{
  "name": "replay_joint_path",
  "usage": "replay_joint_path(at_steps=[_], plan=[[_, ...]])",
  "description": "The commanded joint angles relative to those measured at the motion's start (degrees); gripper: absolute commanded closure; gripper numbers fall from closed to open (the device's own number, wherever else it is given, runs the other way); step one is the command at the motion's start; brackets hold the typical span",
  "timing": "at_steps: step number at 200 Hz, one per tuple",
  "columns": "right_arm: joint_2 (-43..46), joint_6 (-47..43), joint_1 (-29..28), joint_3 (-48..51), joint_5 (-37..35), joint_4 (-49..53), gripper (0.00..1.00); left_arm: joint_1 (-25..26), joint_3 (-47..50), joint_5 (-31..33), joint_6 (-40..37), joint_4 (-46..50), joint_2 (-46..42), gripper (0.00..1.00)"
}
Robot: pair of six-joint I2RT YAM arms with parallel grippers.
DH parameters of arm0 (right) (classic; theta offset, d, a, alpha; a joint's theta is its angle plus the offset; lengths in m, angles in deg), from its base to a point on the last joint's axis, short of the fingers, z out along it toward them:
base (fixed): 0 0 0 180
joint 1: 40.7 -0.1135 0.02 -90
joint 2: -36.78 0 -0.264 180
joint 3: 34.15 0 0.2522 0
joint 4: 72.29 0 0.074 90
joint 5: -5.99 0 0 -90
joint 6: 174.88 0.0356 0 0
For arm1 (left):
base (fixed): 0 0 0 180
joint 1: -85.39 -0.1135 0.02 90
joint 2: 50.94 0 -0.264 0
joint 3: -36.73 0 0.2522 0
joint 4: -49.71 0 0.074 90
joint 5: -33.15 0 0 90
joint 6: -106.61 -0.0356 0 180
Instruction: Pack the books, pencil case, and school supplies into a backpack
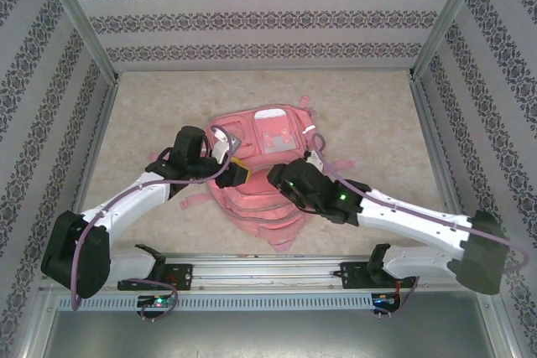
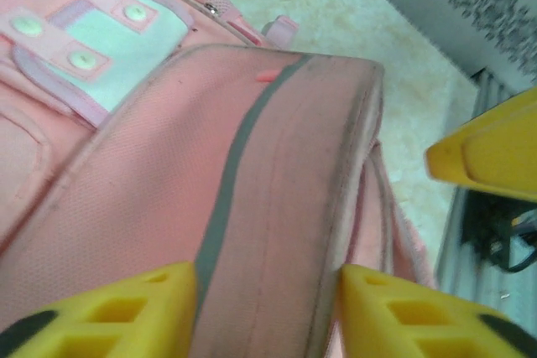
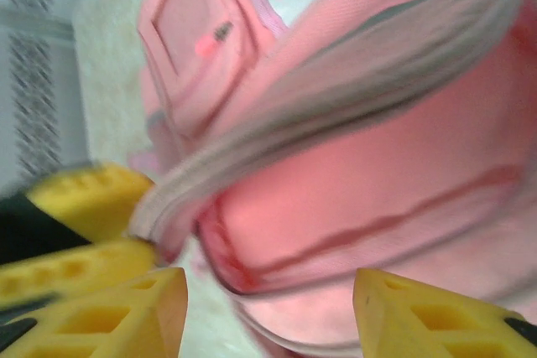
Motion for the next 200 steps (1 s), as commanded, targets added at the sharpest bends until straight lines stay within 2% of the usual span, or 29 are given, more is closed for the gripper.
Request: replay_joint_path(at_steps=[1, 15, 20, 30, 46, 61, 79, 96, 123, 133, 158, 180, 200], plan=[[3.91, -10.98, 0.12, 4.41, 2.94, 10.37, 0.44, -0.17, -6.79, 6.53, -4.52, 11.17, -0.85, 0.39], [7.85, -8.88, 1.73, 8.58, 4.21, 11.04, 0.44, -0.37, -11.52, 10.74, -3.85, 17.84, 0.57, 0.29], [9.3, -7.83, 2.54, 10.25, 4.7, 10.5, 0.44, -0.48, -13.12, 12.07, -3.98, 20.15, 1.24, 0.22], [11.61, -6.42, 4.5, 13.04, 6.03, 9.19, 0.46, -0.52, -15.49, 13.62, -4.97, 22.54, 3.19, 0.14], [13.44, -6.19, 7.81, 16.31, 8.86, 5.7, 0.48, -0.46, -17.74, 13.33, -5.83, 22.35, 8.08, 0.09], [11.77, -7.63, 11.3, 17.57, 12.55, 1.76, 0.47, -0.52, -19.68, 13.84, -4.72, 21.39, 14.73, 0.16], [6.99, -9.23, 17.7, 18.11, 18.26, -2.86, 0.45, -0.44, -24.79, 16.38, -1.74, 25.97, 22.89, 0.28], [1.86, -11.94, 22.81, 17.1, 23.59, -6.56, 0.48, 0.1, -25.73, 17.2, -0.18, 27.75, 26.69, 0.32], [-5.99, -17.93, 25.99, 13.18, 26.61, -8.68, 0.62, 0.99, -21.43, 17.05, 1.44, 26.66, 26.03, 0.33], [-9.54, -19.33, 27.46, 11.64, 28.22, -8.8, 0.69, 0.97, -19.49, 16.69, 2.17, 27.0, 24.95, 0.35], [-17.3, -25.03, 30.13, 7.01, 30.48, -11.78, 0.83, 1.44, -15.19, 15.03, 7.57, 29.74, 21.74, 0.38], [-23.07, -31.07, 32.56, 1.41, 30.75, -13.1, 0.87, 2.53, -12.46, 11.68, 12.66, 30.54, 19.08, 0.39], [-29.49, -35.1, 37.08, -4.33, 30.51, -13.13, 0.88, 4.74, -11.75, 9.06, 13.6, 30.54, 17.23, 0.39]])
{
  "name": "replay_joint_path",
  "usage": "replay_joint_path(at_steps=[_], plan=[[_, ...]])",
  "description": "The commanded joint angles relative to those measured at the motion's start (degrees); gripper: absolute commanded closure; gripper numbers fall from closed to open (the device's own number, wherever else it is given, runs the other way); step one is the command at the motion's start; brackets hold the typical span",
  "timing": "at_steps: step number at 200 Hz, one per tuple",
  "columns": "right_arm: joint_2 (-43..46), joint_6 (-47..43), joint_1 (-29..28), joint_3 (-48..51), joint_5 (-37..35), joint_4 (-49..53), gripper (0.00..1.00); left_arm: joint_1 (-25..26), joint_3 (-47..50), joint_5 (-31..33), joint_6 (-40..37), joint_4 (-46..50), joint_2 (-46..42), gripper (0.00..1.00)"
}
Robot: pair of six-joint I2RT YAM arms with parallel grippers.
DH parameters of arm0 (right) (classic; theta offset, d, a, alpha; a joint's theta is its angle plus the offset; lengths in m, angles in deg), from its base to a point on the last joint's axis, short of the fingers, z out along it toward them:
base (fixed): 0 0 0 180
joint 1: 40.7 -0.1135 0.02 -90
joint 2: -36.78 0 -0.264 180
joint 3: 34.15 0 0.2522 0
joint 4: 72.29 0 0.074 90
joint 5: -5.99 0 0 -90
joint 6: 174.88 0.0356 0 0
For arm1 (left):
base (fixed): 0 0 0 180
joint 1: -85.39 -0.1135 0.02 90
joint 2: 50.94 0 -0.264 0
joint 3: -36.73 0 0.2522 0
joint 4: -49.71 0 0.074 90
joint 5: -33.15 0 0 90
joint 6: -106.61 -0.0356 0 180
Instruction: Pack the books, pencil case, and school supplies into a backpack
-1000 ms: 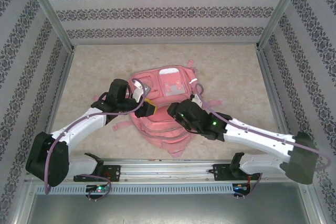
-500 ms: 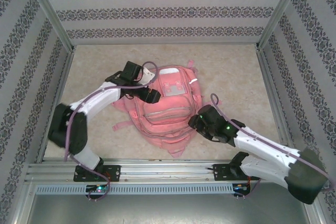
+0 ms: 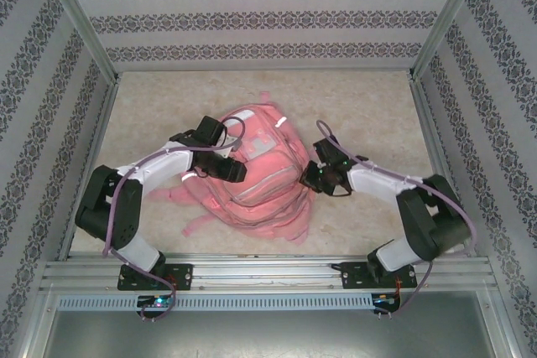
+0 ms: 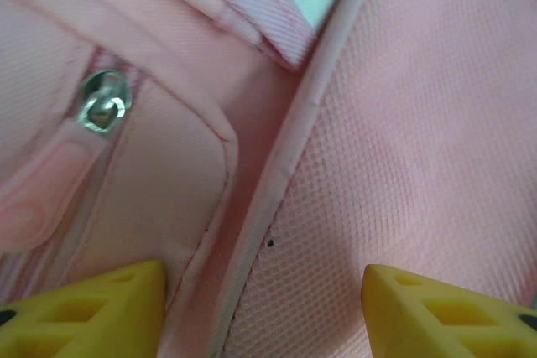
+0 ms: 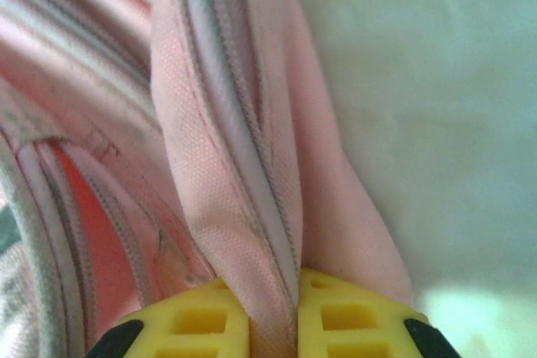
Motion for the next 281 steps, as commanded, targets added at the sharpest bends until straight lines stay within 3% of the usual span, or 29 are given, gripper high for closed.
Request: replay_joint_path(at_steps=[1, 28, 48, 70, 89, 106, 128, 143, 185, 215, 225, 252, 281], plan=[[-6.47, -7.95, 4.01, -7.11, 1.09, -6.56, 0.87, 4.24, 2.03, -8.22, 5.63, 6.81, -1.8, 0.39], [-15.66, -11.71, 10.1, -16.68, 8.9, -6.1, 0.74, 7.6, 0.25, -7.02, 3.27, 8.41, -3.02, 0.4], [-16.8, -13.38, 11.89, -22.44, 12.09, 0.9, 0.61, 11.31, -3.72, -2.7, -10.79, 13.96, -6.64, 0.4], [-11.13, -16.29, 12.14, -23.85, 4.67, 12.32, 0.49, 14.19, -4.07, -0.22, -34.81, 14.18, -14.62, 0.35], [-4.15, -16.69, 12.46, -20.56, 0.99, 18.49, 0.46, 14.4, 0.42, -0.96, -53.97, 9.43, -20.43, 0.32], [2.27, -16.87, 11.94, -15.29, 2.3, 20.47, 0.45, 14.4, 4.74, 0.9, -62.45, 1.43, -20.9, 0.34], [10.62, -15.43, 9.37, -6.89, 3.92, 20.83, 0.44, 14.4, 4.67, 0.15, -68.98, -1.89, -14.66, 0.37], [15.92, -13.65, 6.68, -1.63, 3.83, 20.56, 0.44, 14.47, 4.37, -0.41, -70.16, -5.25, -10.08, 0.42], [27.46, -2.36, -4.04, 11.77, 3.38, 14.4, 0.45, 16.62, 9.08, 1.6, -61.84, -23.67, -5.91, 0.44], [31.26, 4.96, -14.53, 16.3, 4.48, 3.84, 0.47, 19.89, 12.22, 3.05, -62.54, -26.2, -5.03, 0.49], [30.91, 3.67, -17.75, 15.79, 3.26, 1.67, 0.49, 20.11, 12.24, 3.61, -61.52, -25.66, -4.39, 0.57], [28.17, -3.01, -23.22, 13.55, -0.94, -2.3, 0.54, 20.15, 7.48, 1.95, -60.16, -17.92, -2.4, 0.97], [26.56, -6.56, -26.55, 13.56, -11.28, -5.14, 0.48, 20.01, 4.3, -3.93, -58.3, -12.56, -2.03, 1.0]])
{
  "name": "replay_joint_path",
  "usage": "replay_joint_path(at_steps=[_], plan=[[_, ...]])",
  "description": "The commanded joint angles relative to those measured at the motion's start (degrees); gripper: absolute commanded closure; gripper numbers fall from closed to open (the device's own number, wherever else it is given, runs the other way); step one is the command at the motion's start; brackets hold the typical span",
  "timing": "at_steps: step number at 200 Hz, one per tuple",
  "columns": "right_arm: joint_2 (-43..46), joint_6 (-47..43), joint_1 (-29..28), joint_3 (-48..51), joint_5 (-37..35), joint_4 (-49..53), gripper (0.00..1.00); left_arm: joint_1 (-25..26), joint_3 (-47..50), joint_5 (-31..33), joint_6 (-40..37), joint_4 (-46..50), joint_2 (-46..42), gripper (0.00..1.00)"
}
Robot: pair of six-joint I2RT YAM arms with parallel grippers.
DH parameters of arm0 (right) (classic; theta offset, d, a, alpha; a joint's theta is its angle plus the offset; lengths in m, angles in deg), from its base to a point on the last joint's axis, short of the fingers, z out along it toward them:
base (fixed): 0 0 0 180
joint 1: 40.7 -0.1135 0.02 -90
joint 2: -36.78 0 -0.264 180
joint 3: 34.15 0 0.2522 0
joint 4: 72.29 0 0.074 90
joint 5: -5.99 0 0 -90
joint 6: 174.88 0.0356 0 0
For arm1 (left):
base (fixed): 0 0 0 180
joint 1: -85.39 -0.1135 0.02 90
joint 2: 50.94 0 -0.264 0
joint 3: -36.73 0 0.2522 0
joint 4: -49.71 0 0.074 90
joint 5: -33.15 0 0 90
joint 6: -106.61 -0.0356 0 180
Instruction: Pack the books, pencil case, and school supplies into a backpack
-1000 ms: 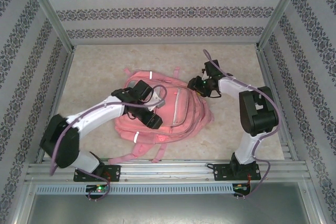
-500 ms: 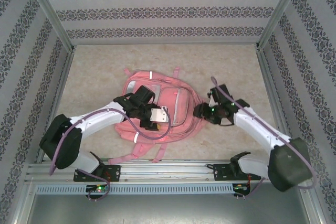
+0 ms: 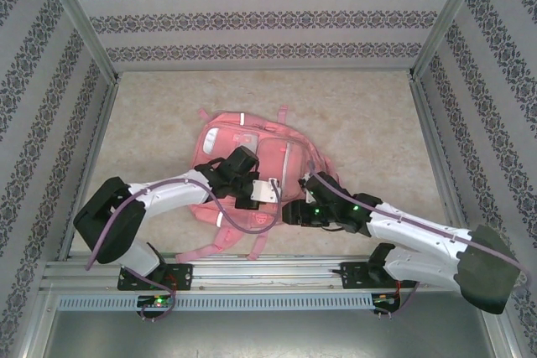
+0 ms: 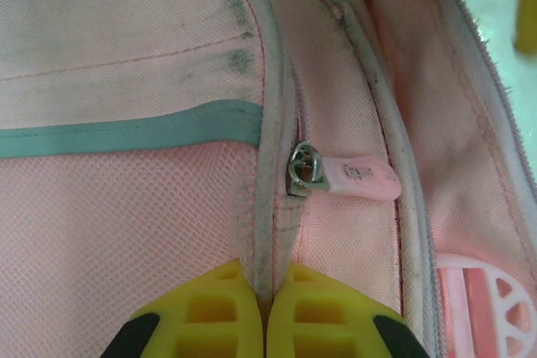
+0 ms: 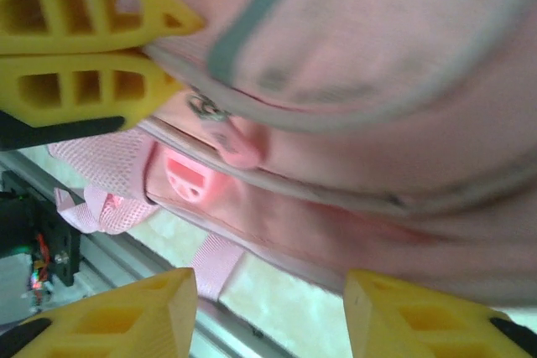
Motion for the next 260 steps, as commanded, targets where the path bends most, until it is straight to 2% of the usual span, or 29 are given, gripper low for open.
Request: replay_joint_path(at_steps=[1, 25, 64, 93, 127, 143, 160, 175, 198, 231, 260], plan=[[-0.85, -4.15, -2.01, -0.95, -10.58, -5.32, 0.48, 0.39, -3.25, -6.52, 1.61, 5.07, 0.66, 1.0], [-2.05, -4.84, -3.88, 0.0, -16.82, -9.14, 0.48, 0.22, -5.88, -11.54, 4.15, 8.88, 1.77, 1.0], [-5.31, -3.87, -9.54, -2.77, -30.6, -6.86, 0.49, -1.24, -8.09, -18.69, 7.94, 11.02, 5.15, 1.0], [-8.27, 5.51, -15.25, -1.67, -44.51, -4.26, 0.52, -2.93, -10.64, -23.59, 12.24, 12.04, 8.32, 1.0], [-13.94, 16.68, -20.34, -8.07, -52.85, 8.89, 0.47, -3.46, -13.33, -24.49, 13.06, 15.15, 10.66, 1.0], [-15.5, 19.92, -22.34, -12.05, -55.72, 14.84, 0.48, -4.15, -14.59, -25.71, 11.82, 17.5, 11.77, 1.0], [-16.4, 21.43, -22.37, -13.92, -56.21, 17.89, 0.58, -4.69, -15.26, -26.28, 10.77, 19.46, 12.39, 1.0], [-16.77, 22.22, -22.4, -14.7, -55.88, 19.37, 0.72, -4.96, -14.84, -25.97, 10.63, 19.47, 12.32, 1.0], [-16.36, 23.88, -22.34, -14.09, -53.84, 19.89, 0.83, -5.39, -14.45, -24.75, 10.78, 19.71, 12.33, 1.0], [-13.22, 17.23, -20.32, -11.72, -47.91, 15.19, 0.86, -5.79, -14.28, -24.02, 9.13, 20.73, 12.75, 1.0], [-7.84, 11.4, -16.68, -7.99, -37.24, 10.27, 0.95, -6.33, -13.81, -23.99, 7.9, 20.69, 12.96, 1.0]])
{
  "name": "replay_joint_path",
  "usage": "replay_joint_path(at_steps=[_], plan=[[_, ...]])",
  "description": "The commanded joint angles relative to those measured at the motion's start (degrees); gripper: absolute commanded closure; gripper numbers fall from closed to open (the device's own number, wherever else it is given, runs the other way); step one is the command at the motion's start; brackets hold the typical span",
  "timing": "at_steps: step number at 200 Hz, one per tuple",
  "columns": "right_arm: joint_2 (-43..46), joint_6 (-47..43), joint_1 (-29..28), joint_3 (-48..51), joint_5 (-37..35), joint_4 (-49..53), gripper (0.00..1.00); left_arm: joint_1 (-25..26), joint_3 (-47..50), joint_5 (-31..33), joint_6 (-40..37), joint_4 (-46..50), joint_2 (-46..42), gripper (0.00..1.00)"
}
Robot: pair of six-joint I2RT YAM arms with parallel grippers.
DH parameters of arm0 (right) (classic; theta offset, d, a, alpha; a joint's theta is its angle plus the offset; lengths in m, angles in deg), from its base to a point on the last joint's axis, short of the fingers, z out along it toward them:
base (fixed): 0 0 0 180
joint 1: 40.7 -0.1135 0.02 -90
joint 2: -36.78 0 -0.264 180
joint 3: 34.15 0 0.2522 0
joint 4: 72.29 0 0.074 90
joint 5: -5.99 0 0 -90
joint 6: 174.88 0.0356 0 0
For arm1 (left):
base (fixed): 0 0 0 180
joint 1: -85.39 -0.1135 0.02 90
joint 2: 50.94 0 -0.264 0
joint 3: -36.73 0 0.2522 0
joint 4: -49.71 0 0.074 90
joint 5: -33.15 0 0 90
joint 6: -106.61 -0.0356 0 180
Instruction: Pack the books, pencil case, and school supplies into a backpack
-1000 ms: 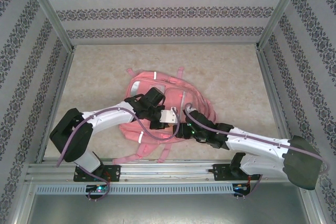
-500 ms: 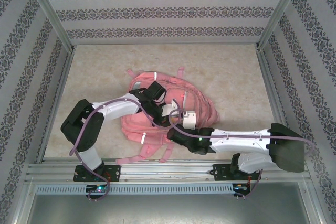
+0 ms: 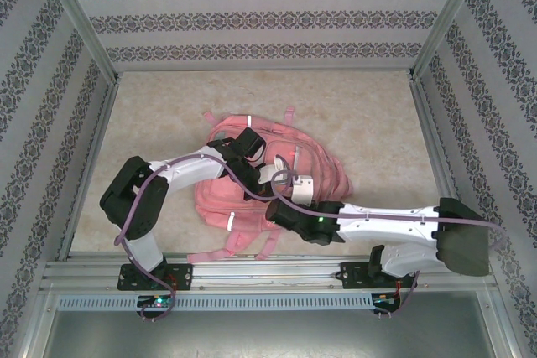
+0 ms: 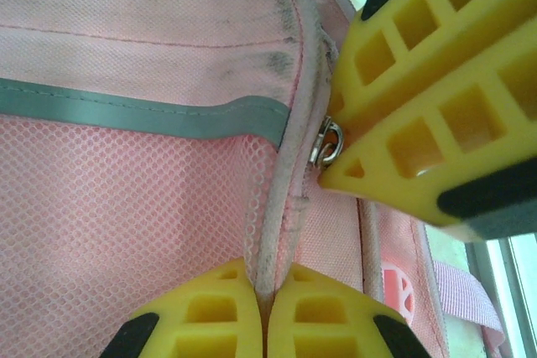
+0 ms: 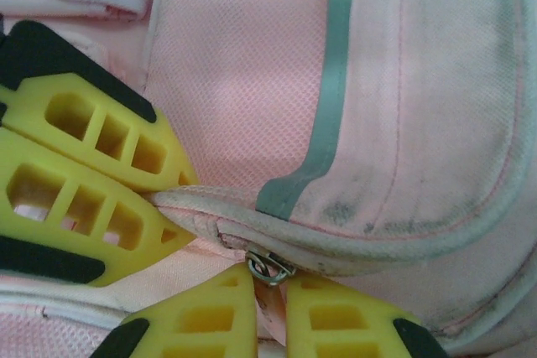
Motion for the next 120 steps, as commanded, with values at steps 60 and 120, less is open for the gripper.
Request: replay_joint_path(at_steps=[60, 120], plan=[[15.39, -16.56, 12.2, 6.9, 22.77, 4.46, 0.68, -1.28, 0.15, -2.84, -3.0, 6.91, 1.23, 1.0], [9.2, -23.19, 9.54, -0.38, 21.56, 5.1, 0.53, -1.28, -0.95, -3.46, -2.93, 8.25, 1.93, 1.0]])
